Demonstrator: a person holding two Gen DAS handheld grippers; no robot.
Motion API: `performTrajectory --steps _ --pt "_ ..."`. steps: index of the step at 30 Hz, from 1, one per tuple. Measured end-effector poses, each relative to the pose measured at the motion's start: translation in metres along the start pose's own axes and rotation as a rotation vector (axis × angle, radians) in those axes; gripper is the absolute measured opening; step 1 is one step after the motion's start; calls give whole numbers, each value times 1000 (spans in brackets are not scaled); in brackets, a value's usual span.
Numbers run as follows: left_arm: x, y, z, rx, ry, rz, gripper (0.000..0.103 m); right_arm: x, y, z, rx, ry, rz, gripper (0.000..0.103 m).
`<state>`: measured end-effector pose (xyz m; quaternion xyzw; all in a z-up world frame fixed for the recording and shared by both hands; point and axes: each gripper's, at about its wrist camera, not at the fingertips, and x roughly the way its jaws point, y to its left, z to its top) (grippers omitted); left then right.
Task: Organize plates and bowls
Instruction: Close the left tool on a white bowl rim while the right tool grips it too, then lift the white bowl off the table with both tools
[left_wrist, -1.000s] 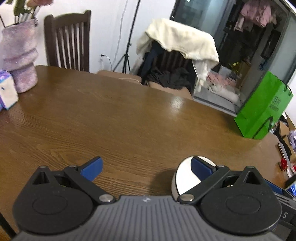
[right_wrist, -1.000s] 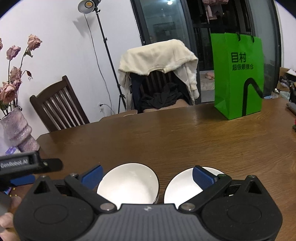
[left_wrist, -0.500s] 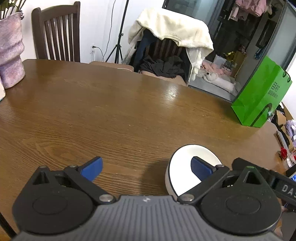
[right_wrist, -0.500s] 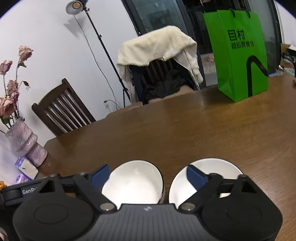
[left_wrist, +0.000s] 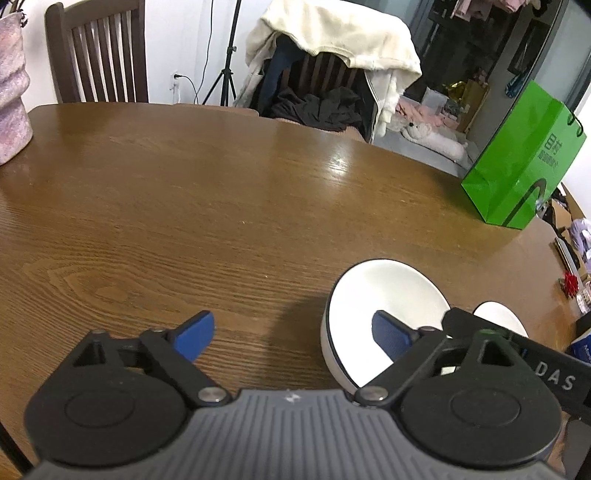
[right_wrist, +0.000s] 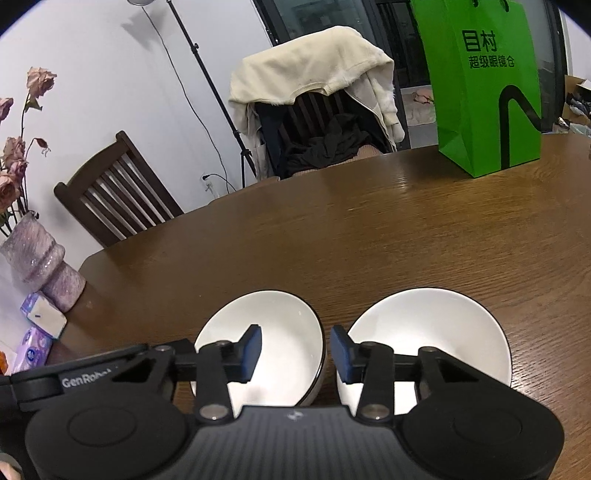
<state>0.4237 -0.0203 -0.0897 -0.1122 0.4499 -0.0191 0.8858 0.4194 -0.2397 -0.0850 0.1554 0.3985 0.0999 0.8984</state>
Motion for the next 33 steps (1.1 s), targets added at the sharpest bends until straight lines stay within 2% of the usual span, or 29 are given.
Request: performTrajectory --steps 2,4,7,16,20,26,33 --pt "2 0 -1 0 10 -5 84 3 1 -1 -13 1 5 31" --pt "4 0 -2 -2 16 -10 79 7 4 -2 -26 9 -8 28" --pt "7 -1 -3 0 27 -13 76 10 7 -4 -43 -7 -31 27" --pt "14 -5 -8 18 64 -28 58 14 6 -5 -59 -19 -69 24" --pt "18 -6 -9 17 90 -43 40 20 6 -6 -60 0 -76 22" --pt "16 -5 -11 16 83 -51 28 26 6 -8 -61 24 -82 17" --pt "14 -6 -12 11 77 -39 19 28 8 -14 -70 40 -83 8"
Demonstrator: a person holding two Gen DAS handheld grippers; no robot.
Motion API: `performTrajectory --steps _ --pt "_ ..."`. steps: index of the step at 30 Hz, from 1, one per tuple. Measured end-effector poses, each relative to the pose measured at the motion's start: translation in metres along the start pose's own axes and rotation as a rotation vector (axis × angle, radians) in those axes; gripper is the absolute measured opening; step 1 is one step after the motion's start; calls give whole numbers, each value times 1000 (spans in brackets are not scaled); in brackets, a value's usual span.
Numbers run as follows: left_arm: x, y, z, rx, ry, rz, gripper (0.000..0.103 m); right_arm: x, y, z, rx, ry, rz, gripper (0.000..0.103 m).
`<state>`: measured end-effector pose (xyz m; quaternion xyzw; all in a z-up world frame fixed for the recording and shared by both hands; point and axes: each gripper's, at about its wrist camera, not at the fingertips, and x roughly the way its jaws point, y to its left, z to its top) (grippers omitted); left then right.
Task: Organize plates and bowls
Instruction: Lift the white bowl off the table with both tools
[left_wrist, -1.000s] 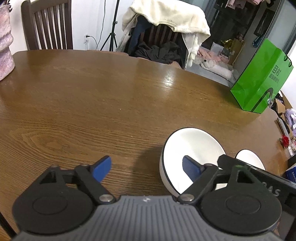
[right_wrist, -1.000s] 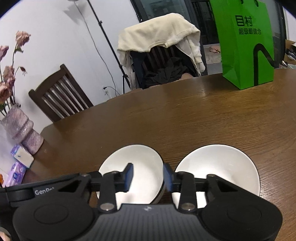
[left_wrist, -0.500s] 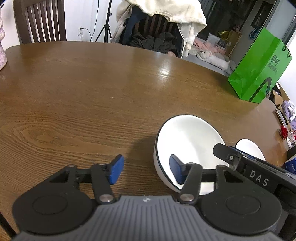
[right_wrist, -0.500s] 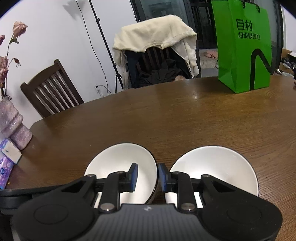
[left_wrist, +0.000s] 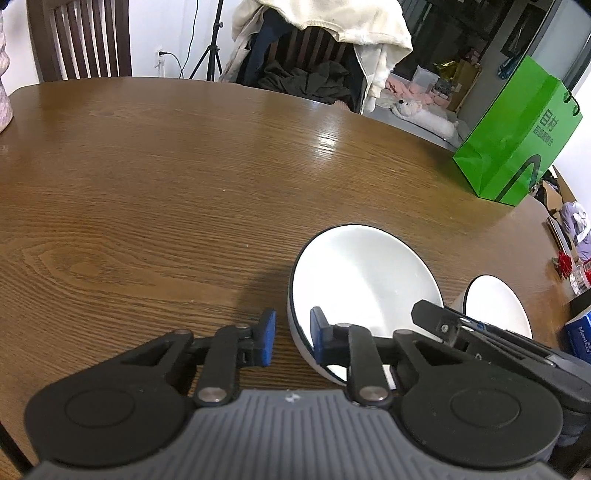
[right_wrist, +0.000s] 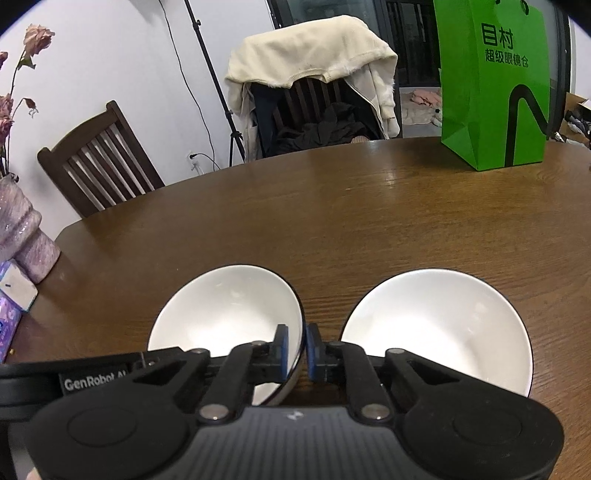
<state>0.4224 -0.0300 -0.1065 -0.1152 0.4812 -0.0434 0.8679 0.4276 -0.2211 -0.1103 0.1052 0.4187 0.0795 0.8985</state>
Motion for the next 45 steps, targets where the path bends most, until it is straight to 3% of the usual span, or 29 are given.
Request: performTrajectory --steps 11,45 --pt "1 -5 -1 13 -3 -1 15 4 4 -6 -16 -17 -14 8" --pt "-2 -12 -6 34 -29 29 15 5 7 -11 -40 -37 -19 9"
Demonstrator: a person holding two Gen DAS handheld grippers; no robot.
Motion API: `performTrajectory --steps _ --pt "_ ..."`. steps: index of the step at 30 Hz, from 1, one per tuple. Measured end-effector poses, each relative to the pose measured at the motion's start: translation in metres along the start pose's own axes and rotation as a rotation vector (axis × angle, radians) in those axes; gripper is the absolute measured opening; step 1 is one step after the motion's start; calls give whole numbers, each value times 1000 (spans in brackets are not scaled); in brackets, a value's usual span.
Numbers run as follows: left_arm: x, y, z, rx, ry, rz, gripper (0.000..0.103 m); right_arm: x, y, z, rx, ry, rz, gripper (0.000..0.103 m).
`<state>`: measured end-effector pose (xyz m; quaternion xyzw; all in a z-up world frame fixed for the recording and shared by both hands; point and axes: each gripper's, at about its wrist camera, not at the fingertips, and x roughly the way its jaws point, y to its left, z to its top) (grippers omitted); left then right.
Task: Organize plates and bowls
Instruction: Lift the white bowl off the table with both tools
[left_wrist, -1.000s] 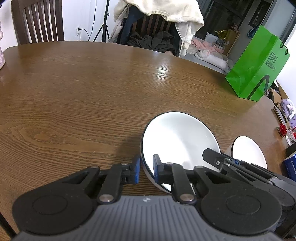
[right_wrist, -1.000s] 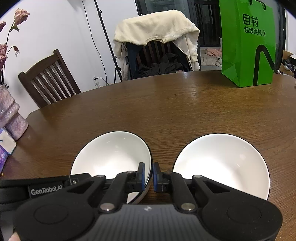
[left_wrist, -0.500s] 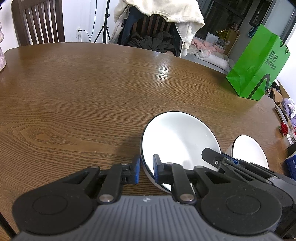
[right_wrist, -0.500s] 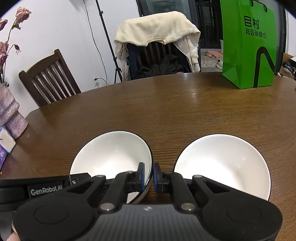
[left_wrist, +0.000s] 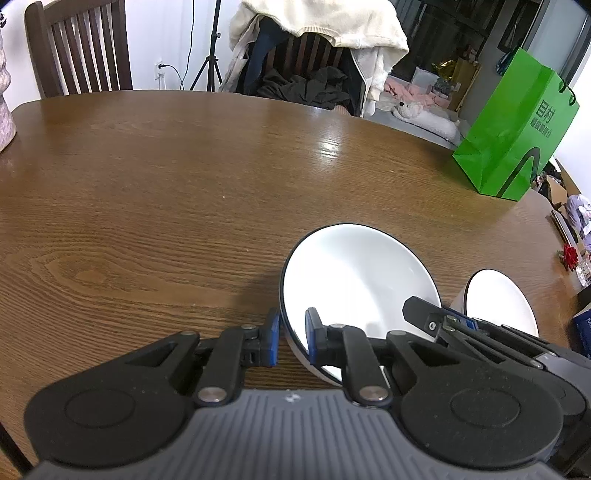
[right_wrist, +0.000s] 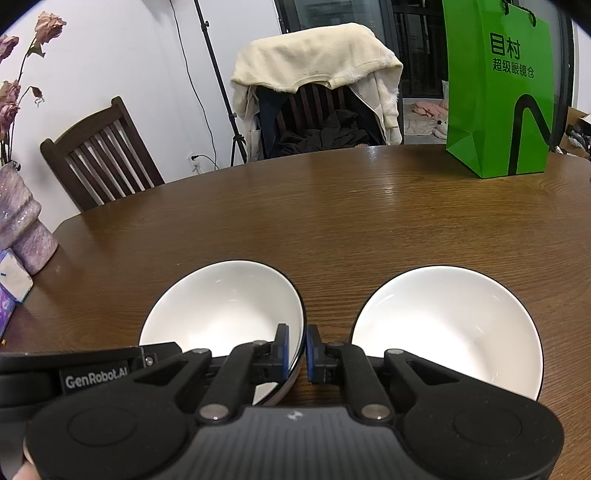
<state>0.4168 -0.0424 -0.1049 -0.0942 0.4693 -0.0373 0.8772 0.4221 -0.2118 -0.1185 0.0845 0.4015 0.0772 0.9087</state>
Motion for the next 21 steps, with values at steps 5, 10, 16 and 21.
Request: performTrajectory --steps 5,10,16,21 --pt "-4 1 -1 0 -10 -5 15 -3 1 0 1 -10 4 9" --pt "-9 1 -4 1 -23 -5 15 -6 0 -1 4 -15 8 9" --pt "-21 2 -9 3 -48 -6 15 -14 1 -1 1 -33 14 9" --pt "-32 5 -13 -3 -66 -8 15 -23 5 -4 -5 -51 21 9"
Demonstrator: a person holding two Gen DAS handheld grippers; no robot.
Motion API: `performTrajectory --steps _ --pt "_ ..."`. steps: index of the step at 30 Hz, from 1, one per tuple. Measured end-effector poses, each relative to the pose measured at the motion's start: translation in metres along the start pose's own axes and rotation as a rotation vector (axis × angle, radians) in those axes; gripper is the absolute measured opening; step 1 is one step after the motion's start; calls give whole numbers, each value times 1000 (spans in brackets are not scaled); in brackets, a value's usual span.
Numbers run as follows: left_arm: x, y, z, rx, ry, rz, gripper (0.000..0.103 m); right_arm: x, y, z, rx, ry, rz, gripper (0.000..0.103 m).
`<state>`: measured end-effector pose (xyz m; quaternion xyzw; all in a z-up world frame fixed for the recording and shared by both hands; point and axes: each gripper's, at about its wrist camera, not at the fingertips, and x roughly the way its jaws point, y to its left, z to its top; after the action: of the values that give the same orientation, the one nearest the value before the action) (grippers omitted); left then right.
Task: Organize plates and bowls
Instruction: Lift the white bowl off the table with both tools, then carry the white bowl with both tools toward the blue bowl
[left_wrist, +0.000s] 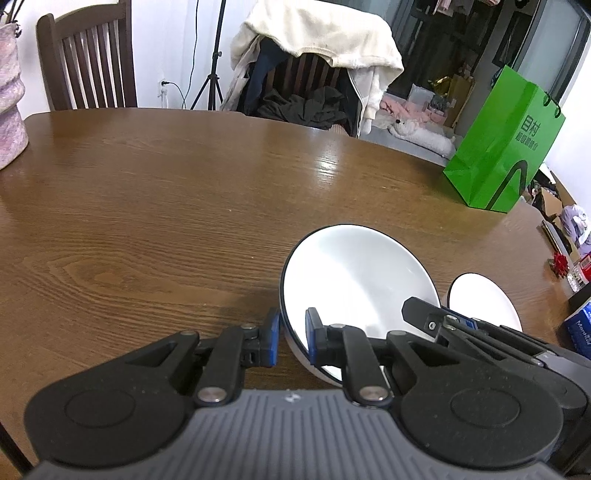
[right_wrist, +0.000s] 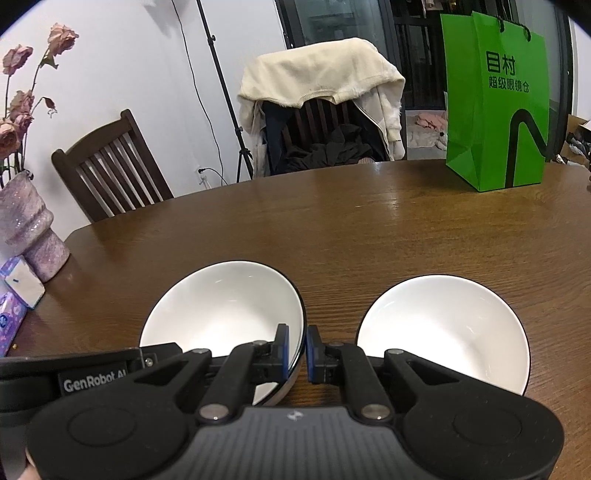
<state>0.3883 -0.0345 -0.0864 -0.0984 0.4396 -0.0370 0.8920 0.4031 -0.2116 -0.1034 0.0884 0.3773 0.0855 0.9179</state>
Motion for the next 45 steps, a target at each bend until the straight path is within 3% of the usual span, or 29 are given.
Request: performTrajectory --steps 23,45 --pt "-57 15 -30 -6 -55 0 15 -49 21 -22 -30 -54 24 9" --pt "-117 42 -57 -30 -98 49 15 -96 64 -50 -72 -81 57 9"
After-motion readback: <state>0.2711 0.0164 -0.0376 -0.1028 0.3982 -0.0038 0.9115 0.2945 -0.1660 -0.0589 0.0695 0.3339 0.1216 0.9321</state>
